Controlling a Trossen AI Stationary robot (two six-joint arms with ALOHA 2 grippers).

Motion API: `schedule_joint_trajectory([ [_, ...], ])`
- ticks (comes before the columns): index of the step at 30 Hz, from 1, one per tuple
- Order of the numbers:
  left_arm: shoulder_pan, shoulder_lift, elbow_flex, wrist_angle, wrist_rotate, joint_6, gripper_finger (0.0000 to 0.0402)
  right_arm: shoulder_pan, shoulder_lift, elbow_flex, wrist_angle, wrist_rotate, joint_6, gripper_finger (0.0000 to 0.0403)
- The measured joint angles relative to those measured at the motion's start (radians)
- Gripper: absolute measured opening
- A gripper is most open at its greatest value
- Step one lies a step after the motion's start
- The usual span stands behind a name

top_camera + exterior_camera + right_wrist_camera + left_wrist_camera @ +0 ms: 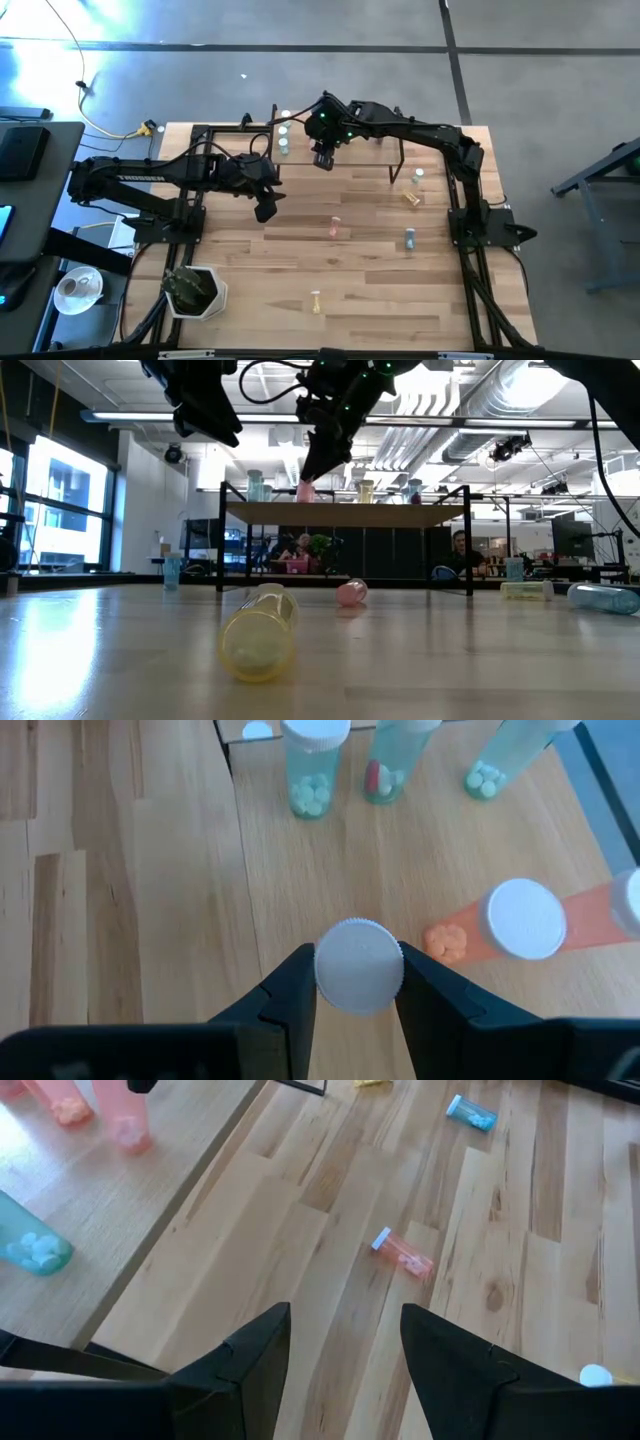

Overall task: Pick and place medicine bottles onto shelf by color
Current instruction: Put the pink pill bottle on the shelf

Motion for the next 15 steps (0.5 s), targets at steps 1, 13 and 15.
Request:
schedule_joint_trajectory([
  [1,0.000,0.000,0.000,0.000,0.000,0.000,0.0180,0.000,0.000,0.000,0.005,0.001,-0.001,0.0108],
  [13,0.000,0.000,0.000,0.000,0.000,0.000,0.0180,0.000,0.000,0.001,0.006,0.008,-0.008,0.0108],
  [15,0.000,0.000,0.000,0.000,0.000,0.000,0.0180,0.000,0.000,0.008,-0.006,0.008,-0.003,0.0108],
])
